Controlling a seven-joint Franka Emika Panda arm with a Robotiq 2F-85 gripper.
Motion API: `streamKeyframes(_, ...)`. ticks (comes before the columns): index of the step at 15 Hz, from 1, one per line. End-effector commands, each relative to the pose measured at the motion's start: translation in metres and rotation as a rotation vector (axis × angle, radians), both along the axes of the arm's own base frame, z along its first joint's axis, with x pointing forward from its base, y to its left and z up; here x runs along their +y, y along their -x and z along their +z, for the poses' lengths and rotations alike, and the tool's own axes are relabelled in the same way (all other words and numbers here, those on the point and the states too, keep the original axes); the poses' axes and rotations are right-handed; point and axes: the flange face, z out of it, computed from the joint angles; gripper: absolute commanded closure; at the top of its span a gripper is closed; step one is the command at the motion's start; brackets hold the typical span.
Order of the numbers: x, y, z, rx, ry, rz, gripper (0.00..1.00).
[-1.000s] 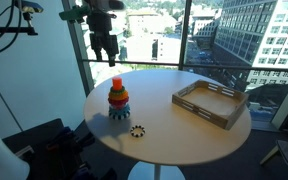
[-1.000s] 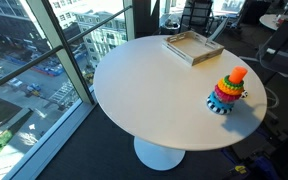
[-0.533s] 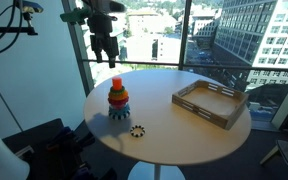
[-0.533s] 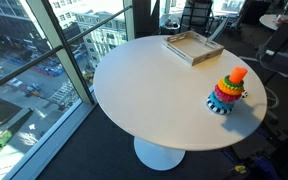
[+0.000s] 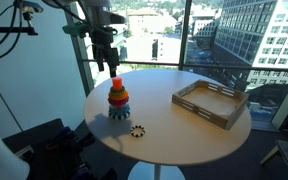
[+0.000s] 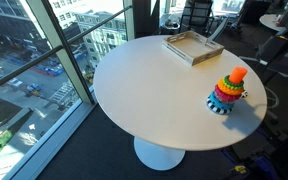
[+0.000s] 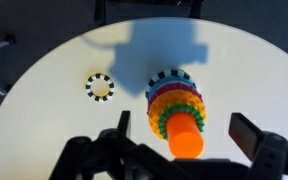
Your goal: Put the green ring on the table
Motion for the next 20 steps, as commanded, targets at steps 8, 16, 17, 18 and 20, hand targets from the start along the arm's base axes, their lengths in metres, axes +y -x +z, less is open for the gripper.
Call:
streamKeyframes(8, 0.001, 0.005, -0.041, -0.090, 0.002, -0.057, 0.00)
streamKeyframes(16, 0.018, -0.005, -0.068, -0.132, -0.001, -0.043, 0.00)
streamKeyframes(17, 0.020, -0.006, -0.071, -0.135, -0.001, -0.041, 0.00)
streamKeyframes(18, 0.022, -0.008, -0.073, -0.140, -0.001, -0.039, 0.00)
streamKeyframes(20, 0.025, -0.010, -0.077, -0.148, 0.000, -0.035, 0.00)
